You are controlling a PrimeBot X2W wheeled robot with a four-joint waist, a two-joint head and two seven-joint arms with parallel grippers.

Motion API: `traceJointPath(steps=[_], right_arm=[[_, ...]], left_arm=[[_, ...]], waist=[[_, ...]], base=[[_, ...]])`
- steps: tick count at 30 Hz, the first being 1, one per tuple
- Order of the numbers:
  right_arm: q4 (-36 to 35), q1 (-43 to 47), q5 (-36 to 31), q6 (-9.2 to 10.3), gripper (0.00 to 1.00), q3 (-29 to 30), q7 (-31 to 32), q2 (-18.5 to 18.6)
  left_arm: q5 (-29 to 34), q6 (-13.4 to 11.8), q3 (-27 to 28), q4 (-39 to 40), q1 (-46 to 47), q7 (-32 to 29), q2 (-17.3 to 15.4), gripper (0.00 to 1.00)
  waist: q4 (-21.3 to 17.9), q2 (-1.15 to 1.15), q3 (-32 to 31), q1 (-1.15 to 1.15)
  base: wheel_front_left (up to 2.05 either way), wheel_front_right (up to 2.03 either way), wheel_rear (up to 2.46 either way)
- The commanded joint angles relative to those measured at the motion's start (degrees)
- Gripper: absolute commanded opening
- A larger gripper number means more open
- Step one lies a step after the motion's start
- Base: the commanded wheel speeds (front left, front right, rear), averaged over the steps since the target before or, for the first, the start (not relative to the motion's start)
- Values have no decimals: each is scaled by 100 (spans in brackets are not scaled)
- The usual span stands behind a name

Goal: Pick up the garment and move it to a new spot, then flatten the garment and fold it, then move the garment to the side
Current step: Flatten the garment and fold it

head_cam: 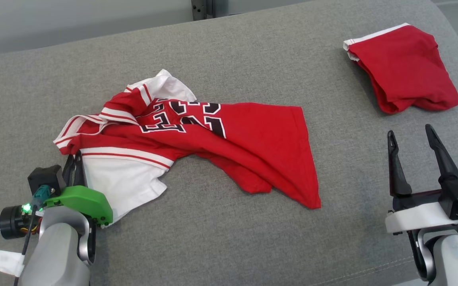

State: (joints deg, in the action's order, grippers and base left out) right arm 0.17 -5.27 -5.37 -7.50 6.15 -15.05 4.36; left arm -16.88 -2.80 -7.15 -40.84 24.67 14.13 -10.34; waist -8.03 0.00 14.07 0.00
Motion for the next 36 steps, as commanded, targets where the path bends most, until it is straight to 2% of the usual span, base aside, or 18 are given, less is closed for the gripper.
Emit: traceJointPath(steps=[1, 6, 7, 8, 9, 10, 15, 24, 30, 36], right_arm=[[12, -91, -31, 2, 100, 76, -17, -18], [-24, -200, 82, 2, 100, 352, -17, -94], [-38, -229, 112, 2, 100, 398, -17, -101], [-53, -253, 150, 2, 100, 452, -17, -109], [-61, -262, 185, 2, 100, 488, -17, -118], [-52, -266, 206, 2, 100, 511, -17, -129], [-50, -236, 324, 2, 100, 516, -17, -142], [57, -41, 607, 2, 100, 231, -17, -142], [51, 108, 738, 2, 100, -54, -17, -141], [154, 239, 872, 2, 100, -308, -17, -141]], left_arm=[[63, -30, 8, -56, 164, 40, -47, 0], [127, 47, -37, -260, 415, 91, -43, 0], [134, 55, -37, -297, 453, 97, -40, 3], [144, 59, -42, -324, 477, 105, -34, 40], [142, 71, -45, -346, 494, 111, -30, 90], [132, 76, -39, -352, 502, 114, -23, 100], [142, 136, 79, 33, 216, 106, 46, 100], [227, 267, 293, 1255, -815, 106, 313, 100], [271, 251, 397, 2077, -1600, 99, 526, 100], [255, 174, 326, 2499, -2164, 99, 669, 100]], waist=[[-45, 0, 43, 0], [-103, 0, 80, 0], [-112, 0, 82, 0], [-119, 0, 82, 0], [-122, 0, 77, 0], [-118, 0, 66, 0], [-11, 0, -59, 0], [339, 0, -520, 0], [531, 0, -833, 0], [647, 0, -1088, 0]], base=[[0, 0, 0], [0, 0, 0], [0, 0, 0], [0, 0, 0], [0, 0, 0], [0, 0, 0], [0, 0, 0], [0, 0, 0], [0, 0, 0], [0, 0, 0]])
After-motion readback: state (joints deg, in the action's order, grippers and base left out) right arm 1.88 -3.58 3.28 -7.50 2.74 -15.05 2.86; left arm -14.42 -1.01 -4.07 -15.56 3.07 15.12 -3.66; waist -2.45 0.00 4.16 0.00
